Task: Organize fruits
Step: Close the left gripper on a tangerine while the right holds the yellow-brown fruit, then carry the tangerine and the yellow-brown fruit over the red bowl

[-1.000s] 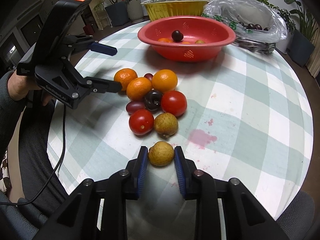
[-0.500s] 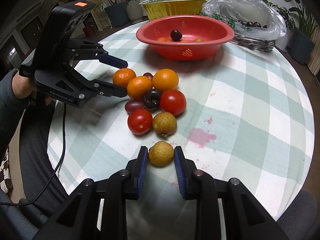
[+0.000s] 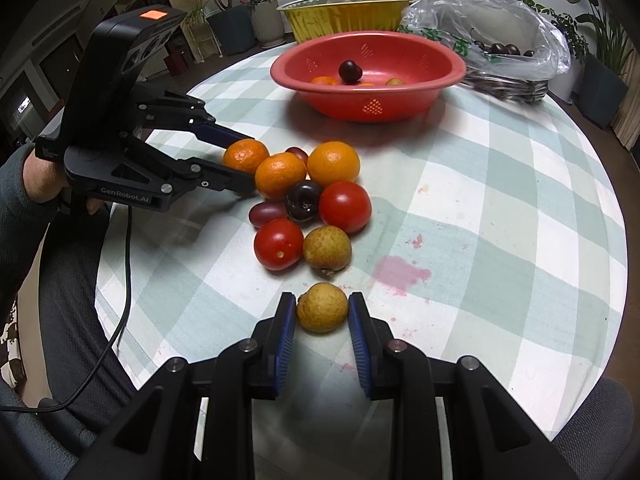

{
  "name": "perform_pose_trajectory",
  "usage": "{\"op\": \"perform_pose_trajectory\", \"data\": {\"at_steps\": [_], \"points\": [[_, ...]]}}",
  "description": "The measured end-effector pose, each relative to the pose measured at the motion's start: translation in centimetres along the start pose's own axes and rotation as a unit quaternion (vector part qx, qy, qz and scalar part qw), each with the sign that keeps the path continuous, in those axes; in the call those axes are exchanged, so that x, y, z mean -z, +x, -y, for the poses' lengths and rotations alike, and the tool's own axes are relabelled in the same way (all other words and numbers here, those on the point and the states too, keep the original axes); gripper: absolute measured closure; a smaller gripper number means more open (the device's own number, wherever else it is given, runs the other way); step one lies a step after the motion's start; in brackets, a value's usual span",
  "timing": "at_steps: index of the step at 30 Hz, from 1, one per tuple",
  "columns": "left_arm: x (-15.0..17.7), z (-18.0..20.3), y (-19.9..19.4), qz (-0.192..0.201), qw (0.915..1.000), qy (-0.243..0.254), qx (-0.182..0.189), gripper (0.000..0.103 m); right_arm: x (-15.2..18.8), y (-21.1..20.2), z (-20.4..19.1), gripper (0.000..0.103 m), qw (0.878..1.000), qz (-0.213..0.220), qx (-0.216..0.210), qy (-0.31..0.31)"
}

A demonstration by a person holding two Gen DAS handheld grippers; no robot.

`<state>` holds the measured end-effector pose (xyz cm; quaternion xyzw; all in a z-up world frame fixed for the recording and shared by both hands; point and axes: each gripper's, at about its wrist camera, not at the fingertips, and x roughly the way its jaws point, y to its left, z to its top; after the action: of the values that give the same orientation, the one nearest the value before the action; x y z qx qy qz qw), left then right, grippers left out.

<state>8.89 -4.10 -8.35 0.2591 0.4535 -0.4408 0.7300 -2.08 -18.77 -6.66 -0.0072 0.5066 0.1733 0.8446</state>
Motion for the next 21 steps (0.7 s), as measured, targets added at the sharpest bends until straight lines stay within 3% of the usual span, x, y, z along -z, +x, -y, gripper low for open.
{"op": "perform_pose_trajectory", "data": {"at_steps": [11, 21], "points": [[0.7, -0.3, -2.6, 0.036, 0.9984, -0.043, -0.011, 0.065, -0.1, -0.5, 0.7, 0.074, 1.0, 0.007, 0.001, 0.012], [-0.9, -1.6, -5.5, 0.086, 0.9904, -0.1, -0.041, 0.065, -1.0, -1.6, 3.6, 0.074, 0.999, 0.021, 0.02, 0.041]]}}
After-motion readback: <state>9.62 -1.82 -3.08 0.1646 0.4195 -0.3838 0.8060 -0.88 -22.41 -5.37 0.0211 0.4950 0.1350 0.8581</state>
